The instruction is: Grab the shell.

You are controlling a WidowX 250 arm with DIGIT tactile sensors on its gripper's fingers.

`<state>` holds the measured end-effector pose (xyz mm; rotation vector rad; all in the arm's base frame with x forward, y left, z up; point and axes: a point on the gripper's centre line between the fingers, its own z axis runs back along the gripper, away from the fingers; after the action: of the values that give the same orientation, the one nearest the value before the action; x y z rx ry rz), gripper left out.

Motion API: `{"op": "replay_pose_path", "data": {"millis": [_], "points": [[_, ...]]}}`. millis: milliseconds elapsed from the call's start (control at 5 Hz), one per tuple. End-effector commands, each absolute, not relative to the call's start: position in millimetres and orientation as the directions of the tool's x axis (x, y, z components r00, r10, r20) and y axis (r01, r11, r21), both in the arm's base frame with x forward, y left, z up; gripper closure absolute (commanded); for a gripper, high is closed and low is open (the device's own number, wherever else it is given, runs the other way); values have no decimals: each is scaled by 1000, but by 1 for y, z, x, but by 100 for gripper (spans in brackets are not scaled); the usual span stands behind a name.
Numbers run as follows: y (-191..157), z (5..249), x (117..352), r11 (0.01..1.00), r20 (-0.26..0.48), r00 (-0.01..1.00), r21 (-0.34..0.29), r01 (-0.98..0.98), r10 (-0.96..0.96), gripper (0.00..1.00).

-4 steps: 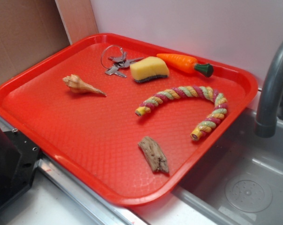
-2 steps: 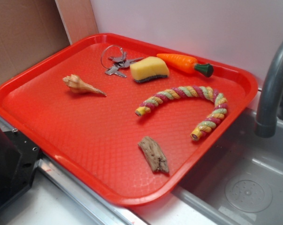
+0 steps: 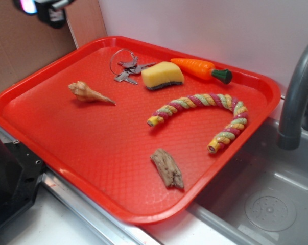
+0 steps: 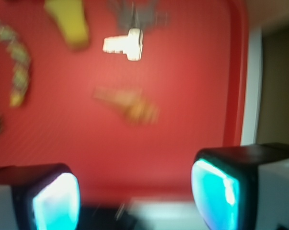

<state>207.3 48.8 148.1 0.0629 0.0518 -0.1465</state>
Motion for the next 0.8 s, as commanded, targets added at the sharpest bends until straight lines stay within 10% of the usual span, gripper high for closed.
{"op": "replay_pose_path", "data": {"millis": [0, 600], "points": [[43, 142, 217, 905, -10, 925, 200, 375, -380, 0], [42, 121, 224, 819, -58, 842, 207, 535, -536, 0]]}}
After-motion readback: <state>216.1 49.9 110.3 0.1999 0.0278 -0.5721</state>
